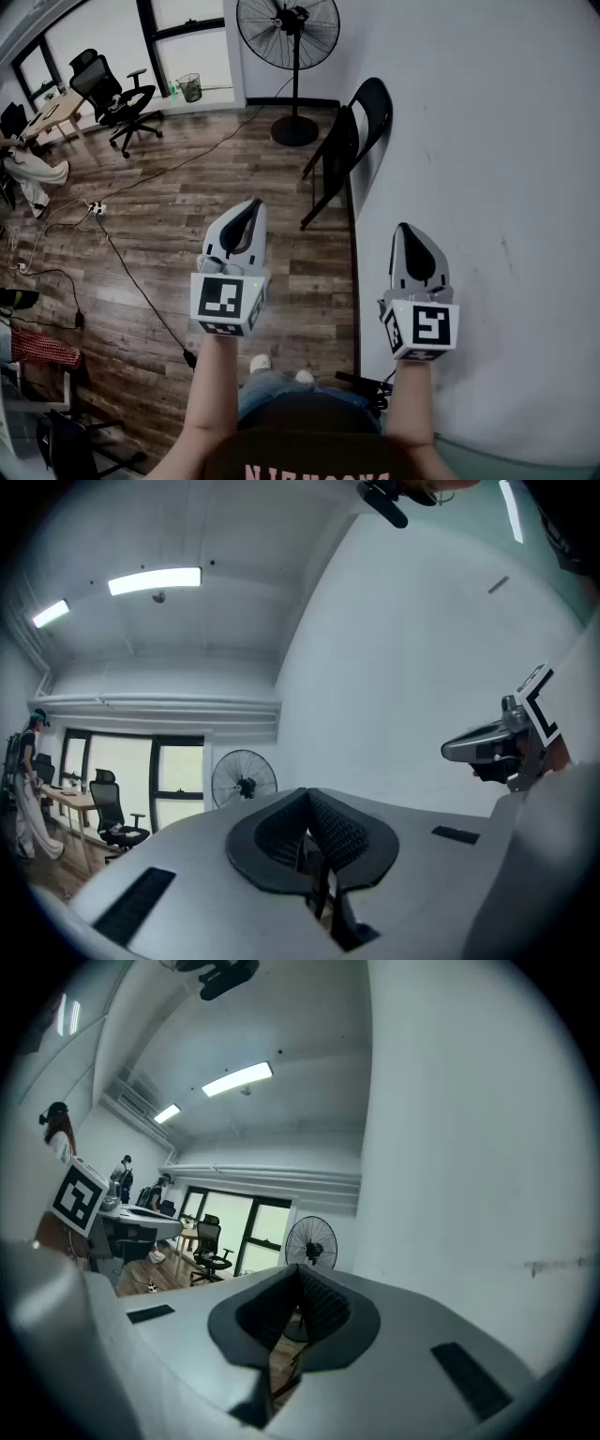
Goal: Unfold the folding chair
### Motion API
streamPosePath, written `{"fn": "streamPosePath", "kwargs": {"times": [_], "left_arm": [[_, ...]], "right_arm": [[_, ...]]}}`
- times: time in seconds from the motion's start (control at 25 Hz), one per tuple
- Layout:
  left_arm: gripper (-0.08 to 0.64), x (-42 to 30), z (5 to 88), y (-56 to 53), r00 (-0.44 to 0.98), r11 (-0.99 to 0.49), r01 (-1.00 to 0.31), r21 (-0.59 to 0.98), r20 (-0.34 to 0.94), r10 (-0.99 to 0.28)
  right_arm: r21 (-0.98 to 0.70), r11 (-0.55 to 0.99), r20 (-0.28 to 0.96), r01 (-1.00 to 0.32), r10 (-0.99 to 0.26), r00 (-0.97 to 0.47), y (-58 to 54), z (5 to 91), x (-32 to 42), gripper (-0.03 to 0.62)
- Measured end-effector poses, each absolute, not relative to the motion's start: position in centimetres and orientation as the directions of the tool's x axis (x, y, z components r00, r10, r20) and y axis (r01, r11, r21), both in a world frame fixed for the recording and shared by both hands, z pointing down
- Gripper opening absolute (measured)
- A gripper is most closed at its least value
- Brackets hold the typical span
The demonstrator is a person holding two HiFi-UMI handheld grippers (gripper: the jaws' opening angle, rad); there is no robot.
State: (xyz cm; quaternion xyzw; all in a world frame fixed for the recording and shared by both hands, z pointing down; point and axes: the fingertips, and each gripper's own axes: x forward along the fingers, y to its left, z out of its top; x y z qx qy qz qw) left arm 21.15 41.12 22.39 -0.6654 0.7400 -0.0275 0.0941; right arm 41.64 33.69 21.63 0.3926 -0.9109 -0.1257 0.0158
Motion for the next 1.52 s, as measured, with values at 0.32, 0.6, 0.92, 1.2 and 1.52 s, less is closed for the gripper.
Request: {"fn": "streamPosePath", "kwargs": {"times": [0.32, 0.6, 0.92, 1.2, 1.52], "left_arm": [[0.0, 21.6, 22.6, 41.5, -0.109, 0.125, -0.977, -0.175, -0.097, -0.989], [0.37, 20.4, 24.1, 38.9, -0.102, 0.109, -0.987, -0.121, -0.064, -0.993], [0.572, 16.9, 24.6, 34.7, -0.095, 0.099, -0.993, -0.062, -0.065, -0.993], [0.572, 13.0, 24.9, 27.9, -0.052, 0.057, -0.995, -0.083, -0.065, -0.997], [0.572, 6.7, 24.1, 19.3, 0.001, 0.006, -0.996, -0.09, -0.084, -0.996]], "right_arm": [[0.251, 0.651, -0.081, -0.717, -0.724, -0.686, 33.9, 21.5, 42.1, -0.003], [0.131, 0.711, -0.067, -0.69, -0.688, -0.722, 32.5, 22.9, 41.3, 0.396], [0.112, 0.647, -0.09, -0.754, -0.749, -0.656, 28.7, 23.6, 40.2, 0.575], [0.136, 0.662, -0.052, -0.737, -0.738, -0.673, 23.6, 24.2, 35.8, 0.574], [0.13, 0.623, -0.008, -0.772, -0.778, -0.629, 15.4, 24.4, 29.4, 0.573]]}}
